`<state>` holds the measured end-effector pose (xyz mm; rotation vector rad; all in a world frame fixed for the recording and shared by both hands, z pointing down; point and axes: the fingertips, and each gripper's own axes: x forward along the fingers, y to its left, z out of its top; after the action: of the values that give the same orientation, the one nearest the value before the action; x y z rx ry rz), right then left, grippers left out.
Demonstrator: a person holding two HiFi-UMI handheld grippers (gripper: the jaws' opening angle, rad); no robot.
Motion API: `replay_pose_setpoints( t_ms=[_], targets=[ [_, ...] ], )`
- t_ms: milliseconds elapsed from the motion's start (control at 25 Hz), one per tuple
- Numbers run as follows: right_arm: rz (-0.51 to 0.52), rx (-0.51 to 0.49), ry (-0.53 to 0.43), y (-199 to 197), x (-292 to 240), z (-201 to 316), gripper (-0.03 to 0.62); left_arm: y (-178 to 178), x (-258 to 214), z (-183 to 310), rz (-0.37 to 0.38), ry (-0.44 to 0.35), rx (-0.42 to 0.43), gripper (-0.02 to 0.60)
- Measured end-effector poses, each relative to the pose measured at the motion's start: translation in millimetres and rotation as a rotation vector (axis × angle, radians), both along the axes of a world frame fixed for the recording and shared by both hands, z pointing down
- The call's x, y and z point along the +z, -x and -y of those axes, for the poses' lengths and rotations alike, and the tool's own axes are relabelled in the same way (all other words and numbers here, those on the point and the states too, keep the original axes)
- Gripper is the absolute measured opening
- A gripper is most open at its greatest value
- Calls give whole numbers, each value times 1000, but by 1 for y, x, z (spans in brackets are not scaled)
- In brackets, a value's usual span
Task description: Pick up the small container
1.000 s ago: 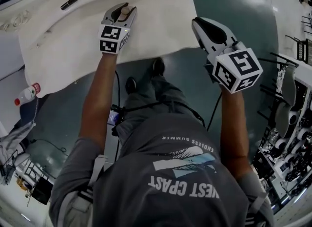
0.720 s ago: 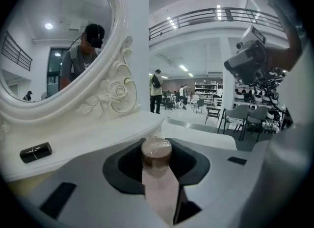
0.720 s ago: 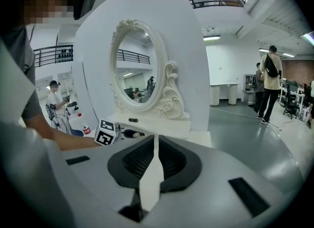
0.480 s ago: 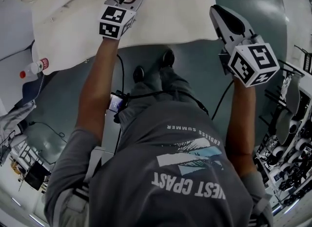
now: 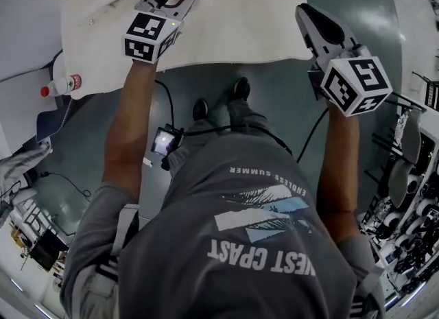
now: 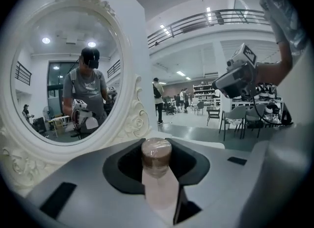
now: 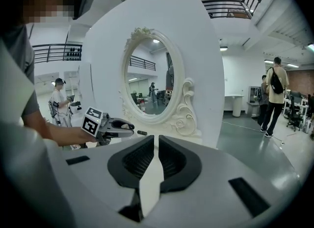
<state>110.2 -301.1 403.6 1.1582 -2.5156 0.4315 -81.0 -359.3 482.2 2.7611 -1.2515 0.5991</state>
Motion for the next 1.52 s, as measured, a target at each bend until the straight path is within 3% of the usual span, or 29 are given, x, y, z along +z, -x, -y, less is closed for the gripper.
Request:
replay_pose_setpoints(
  t_ms=[560,1520],
  targets=[
    [14,-20,-100,47,-40,-12,49,46,-93,-50,7,-107,54,132],
    [-15,-136,-233,117,-97,-37,49,104,-166,-146,8,-204,15,132]
  ],
)
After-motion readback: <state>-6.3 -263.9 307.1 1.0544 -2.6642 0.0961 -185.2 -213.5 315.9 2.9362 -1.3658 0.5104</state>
